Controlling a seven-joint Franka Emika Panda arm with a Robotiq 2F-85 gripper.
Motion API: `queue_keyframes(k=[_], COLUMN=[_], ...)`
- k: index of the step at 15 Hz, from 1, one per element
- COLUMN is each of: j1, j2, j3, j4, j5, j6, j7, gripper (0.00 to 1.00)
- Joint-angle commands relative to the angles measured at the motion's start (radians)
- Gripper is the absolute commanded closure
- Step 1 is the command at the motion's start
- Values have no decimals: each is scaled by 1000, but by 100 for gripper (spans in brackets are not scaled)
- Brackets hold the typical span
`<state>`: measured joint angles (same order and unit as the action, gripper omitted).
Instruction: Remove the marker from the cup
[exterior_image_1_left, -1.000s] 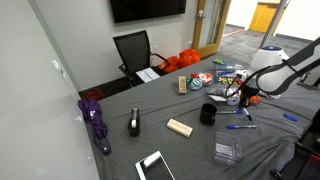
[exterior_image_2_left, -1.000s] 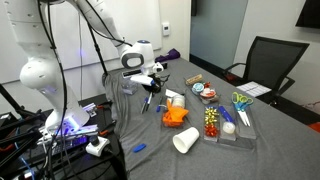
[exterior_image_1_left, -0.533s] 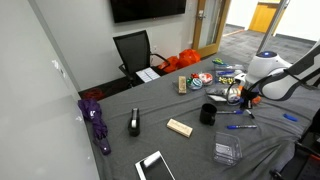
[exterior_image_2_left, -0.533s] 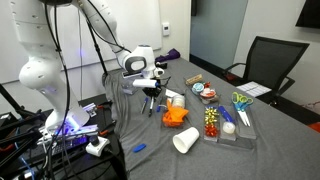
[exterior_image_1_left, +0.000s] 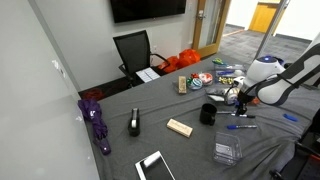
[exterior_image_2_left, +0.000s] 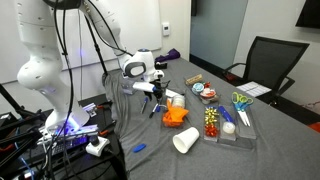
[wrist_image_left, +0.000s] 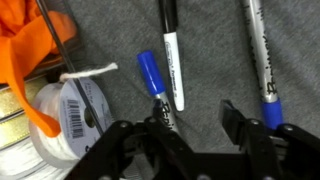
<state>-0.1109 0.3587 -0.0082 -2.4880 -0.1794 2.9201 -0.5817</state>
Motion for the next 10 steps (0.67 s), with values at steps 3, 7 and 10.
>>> queue_keyframes(k=[3,7,10], j1=[-88,-138,-155], j2=[-3,-58,-114], j3=[97,166,206], j4=[-16,-42,-59], j5=[81,167,236], j6=[25,2,-21], j7=[51,76,87], gripper=[0,0,0])
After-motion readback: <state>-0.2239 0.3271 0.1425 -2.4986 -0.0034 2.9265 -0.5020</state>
